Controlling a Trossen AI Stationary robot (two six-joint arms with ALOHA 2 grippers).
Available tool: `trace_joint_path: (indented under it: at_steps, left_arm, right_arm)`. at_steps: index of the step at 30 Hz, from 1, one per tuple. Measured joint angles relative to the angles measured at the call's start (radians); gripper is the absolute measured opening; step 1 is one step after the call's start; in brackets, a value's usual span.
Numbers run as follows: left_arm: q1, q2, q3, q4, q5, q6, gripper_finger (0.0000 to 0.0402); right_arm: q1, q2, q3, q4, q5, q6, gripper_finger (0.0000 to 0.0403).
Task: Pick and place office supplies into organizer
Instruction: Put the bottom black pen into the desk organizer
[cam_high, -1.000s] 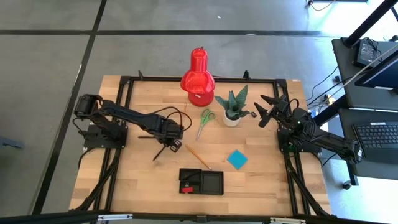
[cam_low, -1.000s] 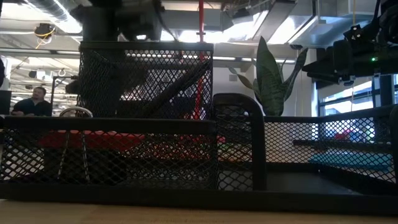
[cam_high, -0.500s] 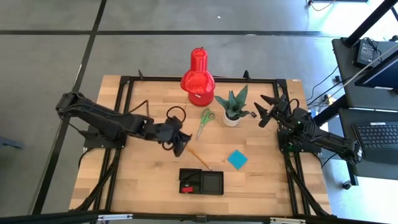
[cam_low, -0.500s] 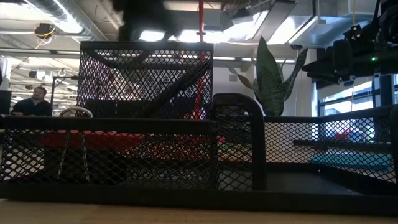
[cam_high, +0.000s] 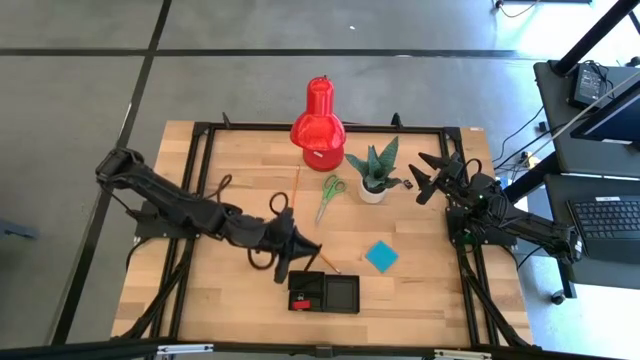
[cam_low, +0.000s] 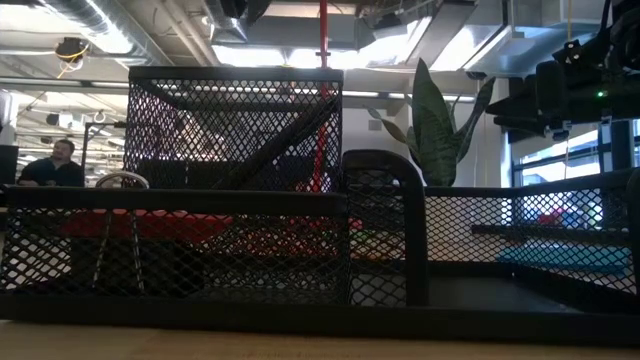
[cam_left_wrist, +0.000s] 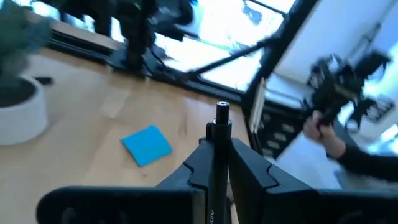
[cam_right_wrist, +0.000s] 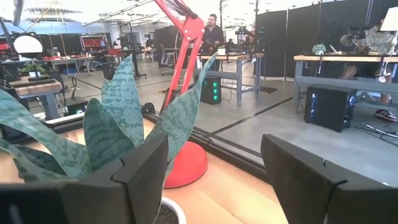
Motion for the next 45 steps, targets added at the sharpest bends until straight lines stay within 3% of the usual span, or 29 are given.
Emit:
trace_joint_path:
  at_steps: [7,14,30,39,45]
  left_arm:
    - [-0.020,0.096,0.000,0.007,0.023,0.003,0.0033]
    - [-0.021,0.167,0.000,0.021,0.125,-0.002,0.0033]
    - [-0.023,0.312,0.000,0.020,0.119,-0.031,0.0033]
    - [-0.023,0.316,0.000,0.021,0.121,-0.057,0.0035]
    - [-0.022,0.315,0.000,0.020,0.150,-0.069,0.0066]
  right_arm:
    - [0.000,0.000,0.000,0.000,0.000,0.001,0.0260]
    - [0.000,0.000,0.000,0.000,0.000,0.004,0.0260]
    - [0.000,0.000,0.000,0.000,0.000,0.026,0.0260]
    - [0.000,0.000,0.000,0.000,0.000,0.023,0.0260]
    - [0.000,0.000,0.000,0.000,0.000,0.021,0.0260]
